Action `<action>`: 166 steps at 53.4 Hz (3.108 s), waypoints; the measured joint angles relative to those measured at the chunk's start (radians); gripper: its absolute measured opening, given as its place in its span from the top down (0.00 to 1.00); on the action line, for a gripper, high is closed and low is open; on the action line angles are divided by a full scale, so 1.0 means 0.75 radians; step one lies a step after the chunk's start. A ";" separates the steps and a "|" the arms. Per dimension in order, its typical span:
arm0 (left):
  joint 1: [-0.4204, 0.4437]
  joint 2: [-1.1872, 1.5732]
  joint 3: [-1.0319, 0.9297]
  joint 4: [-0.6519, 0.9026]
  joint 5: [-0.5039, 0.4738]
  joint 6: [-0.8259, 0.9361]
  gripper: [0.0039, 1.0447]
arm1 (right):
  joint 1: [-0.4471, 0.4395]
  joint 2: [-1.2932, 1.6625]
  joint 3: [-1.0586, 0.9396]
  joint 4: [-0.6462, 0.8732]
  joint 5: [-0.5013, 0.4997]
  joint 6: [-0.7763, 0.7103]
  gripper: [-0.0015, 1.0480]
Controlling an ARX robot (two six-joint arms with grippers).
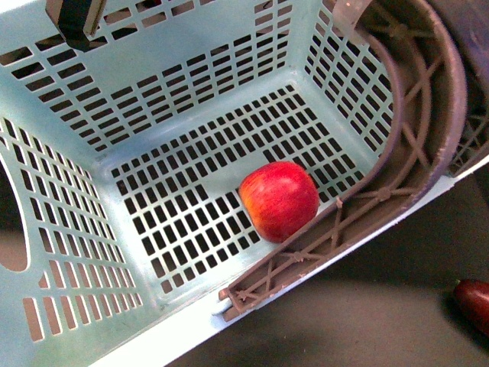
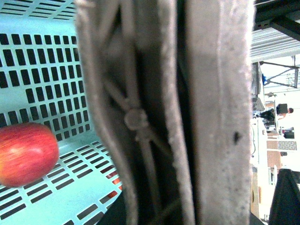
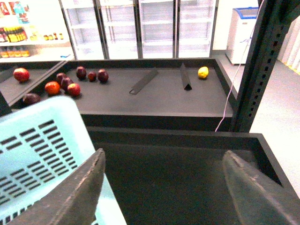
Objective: Pick apple with right arm and hold basket with left
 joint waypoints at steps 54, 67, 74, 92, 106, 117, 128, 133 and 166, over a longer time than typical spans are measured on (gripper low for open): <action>0.003 0.000 0.000 0.000 -0.004 -0.003 0.86 | -0.231 -0.652 -0.501 -0.170 -0.214 -0.034 0.98; 0.003 0.000 0.000 0.000 -0.007 -0.002 0.86 | -0.231 -0.742 -0.529 -0.197 -0.214 -0.035 0.98; 0.003 0.000 0.000 0.000 -0.007 -0.003 0.86 | -0.231 -0.823 -0.529 -0.280 -0.214 -0.035 0.98; 0.003 0.000 0.000 0.000 -0.007 -0.003 0.86 | -0.231 -0.954 -0.529 -0.410 -0.214 -0.035 0.98; 0.003 0.000 0.000 0.000 -0.008 0.000 0.86 | -0.231 -1.176 -0.528 -0.641 -0.215 -0.035 0.98; 0.003 0.001 0.000 0.000 -0.007 -0.003 0.86 | -0.231 -1.180 -0.528 -0.642 -0.215 -0.035 0.86; 0.003 0.001 0.000 0.000 -0.006 -0.003 0.86 | -0.231 -1.180 -0.528 -0.642 -0.215 -0.035 0.49; 0.003 0.001 0.000 0.000 -0.007 -0.003 0.86 | -0.231 -1.180 -0.528 -0.642 -0.215 -0.035 0.34; 0.060 -0.008 0.044 -0.213 -0.466 -0.001 0.86 | -0.231 -1.181 -0.528 -0.642 -0.214 -0.035 0.08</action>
